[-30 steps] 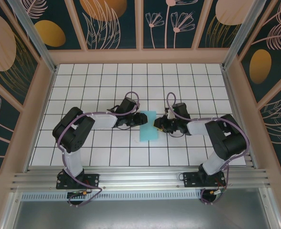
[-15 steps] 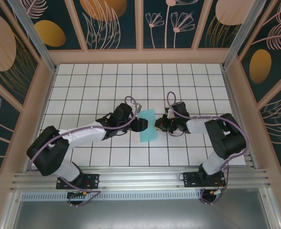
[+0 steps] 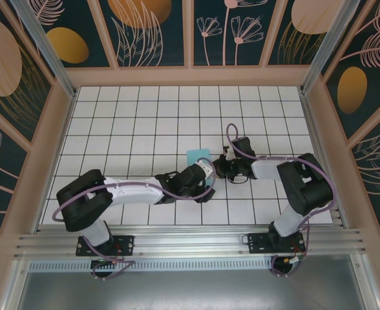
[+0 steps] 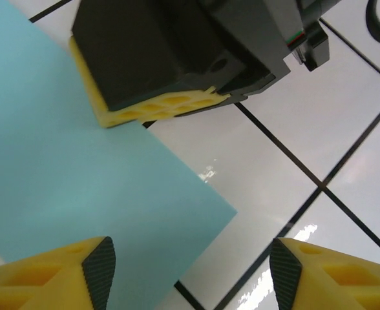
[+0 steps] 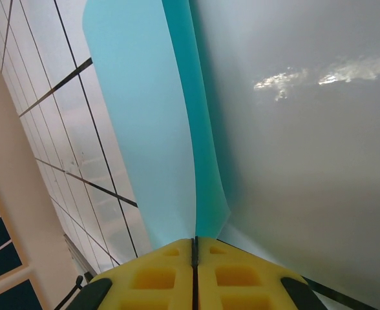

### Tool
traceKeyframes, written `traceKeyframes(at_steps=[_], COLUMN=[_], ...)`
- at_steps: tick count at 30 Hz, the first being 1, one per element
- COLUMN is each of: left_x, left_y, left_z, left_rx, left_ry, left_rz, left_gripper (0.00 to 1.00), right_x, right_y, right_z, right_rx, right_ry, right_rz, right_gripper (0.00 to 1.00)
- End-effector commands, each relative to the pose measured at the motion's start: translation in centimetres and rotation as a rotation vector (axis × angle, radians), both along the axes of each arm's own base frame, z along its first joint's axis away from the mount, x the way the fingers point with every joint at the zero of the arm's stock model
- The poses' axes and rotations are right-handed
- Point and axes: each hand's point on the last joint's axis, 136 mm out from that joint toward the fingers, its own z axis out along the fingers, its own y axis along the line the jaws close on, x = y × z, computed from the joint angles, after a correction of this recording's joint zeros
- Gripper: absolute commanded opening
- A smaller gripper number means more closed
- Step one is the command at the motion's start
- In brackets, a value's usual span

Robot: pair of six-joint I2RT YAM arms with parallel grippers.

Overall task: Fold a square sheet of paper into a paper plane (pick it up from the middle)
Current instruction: Third fold the triangle at the center of the table.

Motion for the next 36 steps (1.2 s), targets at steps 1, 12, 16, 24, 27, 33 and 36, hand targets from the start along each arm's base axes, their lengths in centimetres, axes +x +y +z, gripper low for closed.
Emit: traceKeyframes(at_steps=[1,12,16,24,27,33,36], left_x=[0.8,2.0,2.2,1.8,1.6,1.3,0.7], left_y=[-0.4,0.5,0.7,0.7,0.6,0.3,-0.1], left_z=[-0.3,-0.7,0.1,0.4,0.3,2.4,2.3], left_rx=[0.096,0.186,0.158,0.129,0.129,0.063,0.013], left_ry=[-0.091,-0.186,-0.199,-0.186,-0.178,-0.175,-0.105], left_rz=[0.005,0.094,0.117,0.111,0.097,0.066,0.016], left_gripper=[0.68,0.51,0.31,0.04,0.0,0.0,0.0], right_x=[-0.1,-0.4,-0.5,-0.6,-0.5,0.3,0.9], right_y=[0.2,0.0,0.0,-0.2,-0.1,-0.9,-1.6], right_z=[-0.3,-0.4,-0.3,-0.3,0.2,1.5,2.3], right_rx=[-0.009,-0.012,-0.014,-0.024,-0.017,-0.066,-0.112], right_ry=[0.026,0.028,0.021,0.008,-0.009,-0.073,-0.108], right_rz=[-0.005,-0.005,0.0,0.002,0.01,-0.004,-0.028], right_gripper=[0.1,0.12,0.13,0.16,0.2,0.3,0.32])
